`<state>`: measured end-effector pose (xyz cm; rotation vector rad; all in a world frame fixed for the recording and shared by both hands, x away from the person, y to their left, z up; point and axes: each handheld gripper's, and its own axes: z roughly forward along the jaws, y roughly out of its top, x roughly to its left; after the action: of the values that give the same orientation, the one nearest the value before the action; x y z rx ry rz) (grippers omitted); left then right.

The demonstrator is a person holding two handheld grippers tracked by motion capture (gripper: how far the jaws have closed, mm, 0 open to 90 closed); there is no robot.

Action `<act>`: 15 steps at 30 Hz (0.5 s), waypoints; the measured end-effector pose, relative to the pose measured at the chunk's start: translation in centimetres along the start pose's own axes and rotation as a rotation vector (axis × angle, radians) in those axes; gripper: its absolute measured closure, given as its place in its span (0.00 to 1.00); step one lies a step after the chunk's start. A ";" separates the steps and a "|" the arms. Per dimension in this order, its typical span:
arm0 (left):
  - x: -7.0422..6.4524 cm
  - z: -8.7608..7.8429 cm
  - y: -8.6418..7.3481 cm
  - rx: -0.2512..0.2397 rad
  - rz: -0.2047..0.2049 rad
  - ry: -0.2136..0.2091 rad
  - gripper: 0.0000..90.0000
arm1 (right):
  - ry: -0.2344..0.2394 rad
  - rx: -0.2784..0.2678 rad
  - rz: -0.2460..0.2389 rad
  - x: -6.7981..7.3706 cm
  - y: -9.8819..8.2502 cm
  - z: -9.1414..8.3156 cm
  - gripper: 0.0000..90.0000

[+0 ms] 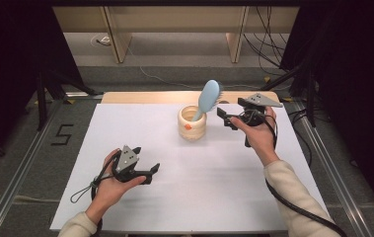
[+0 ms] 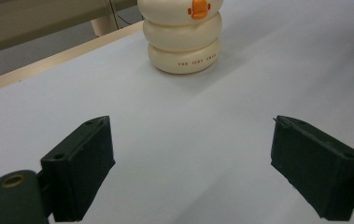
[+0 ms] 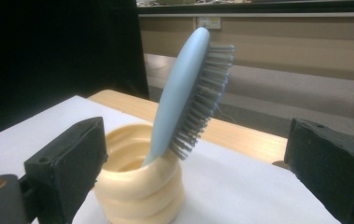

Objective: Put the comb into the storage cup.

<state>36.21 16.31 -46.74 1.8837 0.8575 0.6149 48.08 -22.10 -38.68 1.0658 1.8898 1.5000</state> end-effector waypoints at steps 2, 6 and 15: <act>0.0 0.0 0.0 0.000 0.001 0.001 0.14 | 0.005 0.001 -0.005 0.0 -0.3 -0.6 0.07; 0.0 0.0 -0.1 0.004 0.000 0.001 0.14 | 0.016 0.000 -0.018 -0.1 -1.1 -1.7 0.08; 0.1 0.0 -0.1 0.005 -0.001 0.003 0.14 | 0.039 0.018 -0.047 -0.2 -2.6 -4.0 0.09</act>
<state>36.23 16.38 -46.84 1.8871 0.8623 0.6162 44.38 -24.81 -40.06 0.9994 1.9446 1.4904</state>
